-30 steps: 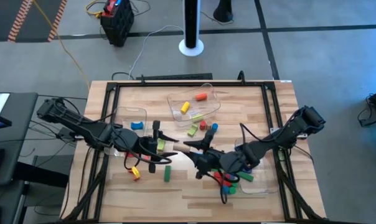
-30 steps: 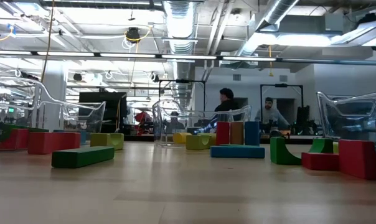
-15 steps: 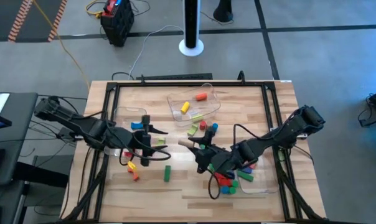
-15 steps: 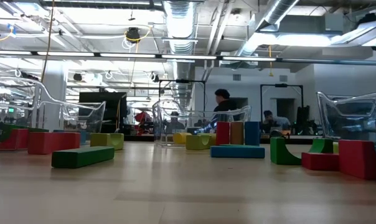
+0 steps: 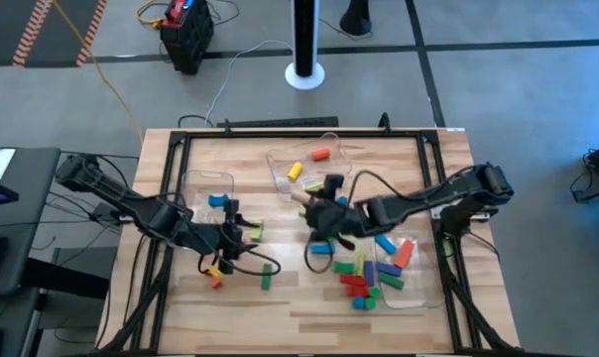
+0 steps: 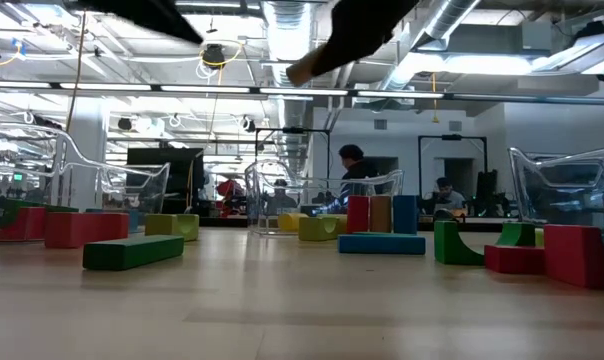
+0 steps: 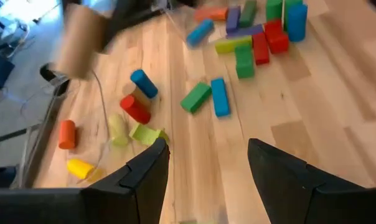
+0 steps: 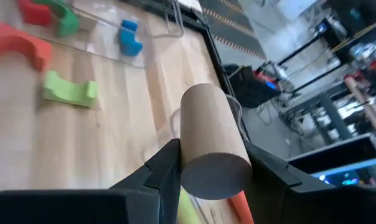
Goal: Sort blocks by size
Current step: Put the brown cylindrical block into the top transparent bin
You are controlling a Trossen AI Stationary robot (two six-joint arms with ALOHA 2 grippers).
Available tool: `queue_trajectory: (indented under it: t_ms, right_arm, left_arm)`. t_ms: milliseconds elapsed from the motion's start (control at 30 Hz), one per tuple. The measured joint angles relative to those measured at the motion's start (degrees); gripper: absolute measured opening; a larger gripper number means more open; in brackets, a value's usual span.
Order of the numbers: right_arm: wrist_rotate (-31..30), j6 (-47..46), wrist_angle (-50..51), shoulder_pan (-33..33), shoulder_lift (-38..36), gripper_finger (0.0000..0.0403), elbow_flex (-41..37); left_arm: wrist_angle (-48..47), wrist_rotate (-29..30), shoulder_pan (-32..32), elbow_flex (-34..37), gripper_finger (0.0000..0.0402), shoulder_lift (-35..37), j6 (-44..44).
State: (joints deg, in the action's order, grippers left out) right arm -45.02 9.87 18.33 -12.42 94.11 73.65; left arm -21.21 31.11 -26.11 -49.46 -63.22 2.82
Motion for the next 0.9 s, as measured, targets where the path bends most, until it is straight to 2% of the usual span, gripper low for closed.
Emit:
queue_trajectory:
  t_ms: [400,500,633,900]
  right_arm:
    - [14.7,-0.4,0.5,16.0,0.0,0.0168,0.0]
    - [18.3,-2.1,2.8,20.6,-0.1,0.0168,0.0]
    - [24.8,-5.2,5.8,26.4,-0.1,0.0168,0.0]
    - [32.6,-6.5,6.7,32.8,-0.1,0.0168,0.0]
  left_arm:
    - [22.0,-1.2,0.6,15.9,0.0212,1.6,11.2]
    - [27.4,-4.6,2.1,19.1,0.0212,2.9,13.9]
    - [34.6,-9.5,4.1,22.7,0.0212,3.8,13.7]
    - [40.7,-10.0,4.5,24.5,0.0212,3.8,9.2]
